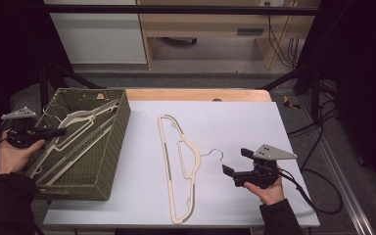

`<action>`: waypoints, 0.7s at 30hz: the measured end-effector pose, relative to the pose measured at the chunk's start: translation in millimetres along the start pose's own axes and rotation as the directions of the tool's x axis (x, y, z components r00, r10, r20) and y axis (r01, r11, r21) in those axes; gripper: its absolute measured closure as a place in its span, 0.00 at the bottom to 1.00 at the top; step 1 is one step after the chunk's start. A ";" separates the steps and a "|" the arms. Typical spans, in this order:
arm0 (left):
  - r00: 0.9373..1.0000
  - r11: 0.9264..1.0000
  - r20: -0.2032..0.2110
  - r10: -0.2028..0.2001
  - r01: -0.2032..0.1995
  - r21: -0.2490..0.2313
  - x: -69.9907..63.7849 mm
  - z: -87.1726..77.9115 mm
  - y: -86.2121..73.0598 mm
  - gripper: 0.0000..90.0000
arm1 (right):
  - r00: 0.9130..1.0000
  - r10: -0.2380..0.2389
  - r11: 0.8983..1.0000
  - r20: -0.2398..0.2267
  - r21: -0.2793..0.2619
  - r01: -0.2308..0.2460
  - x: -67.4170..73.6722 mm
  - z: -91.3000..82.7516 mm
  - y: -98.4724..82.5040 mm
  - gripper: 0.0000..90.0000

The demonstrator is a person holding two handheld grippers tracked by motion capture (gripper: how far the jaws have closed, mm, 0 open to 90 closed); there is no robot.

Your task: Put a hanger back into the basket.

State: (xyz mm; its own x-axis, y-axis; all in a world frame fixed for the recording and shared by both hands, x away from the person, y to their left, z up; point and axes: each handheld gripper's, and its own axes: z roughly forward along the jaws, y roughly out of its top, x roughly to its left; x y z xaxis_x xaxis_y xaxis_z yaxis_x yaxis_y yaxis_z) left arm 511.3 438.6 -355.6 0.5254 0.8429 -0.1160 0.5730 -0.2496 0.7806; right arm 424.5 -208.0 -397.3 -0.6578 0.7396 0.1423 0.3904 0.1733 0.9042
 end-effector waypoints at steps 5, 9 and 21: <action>0.999 0.999 -0.003 -0.045 0.045 0.009 0.1 9.8 -6.0 0.94 | 1.000 0.000 1.000 0.000 0.001 0.000 0.0 -0.2 -0.1 0.10; 0.995 0.996 -0.050 -0.092 0.091 -0.012 4.6 10.2 -10.9 0.93 | 1.000 -0.001 1.000 -0.001 0.004 0.001 0.2 0.5 -0.5 0.09; 0.948 0.979 -0.275 -0.159 0.188 0.084 20.1 11.7 -28.5 0.79 | 1.000 -0.001 1.000 -0.005 0.024 0.001 1.7 5.7 -2.9 0.09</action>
State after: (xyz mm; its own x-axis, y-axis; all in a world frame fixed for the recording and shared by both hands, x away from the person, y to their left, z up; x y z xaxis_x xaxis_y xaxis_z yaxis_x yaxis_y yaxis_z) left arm 512.8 457.1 -387.4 0.2346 0.9699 -0.0654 0.7125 -0.1258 0.6903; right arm 426.0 -203.6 -401.9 -0.6615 0.7360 0.1439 0.4056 0.1897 0.8942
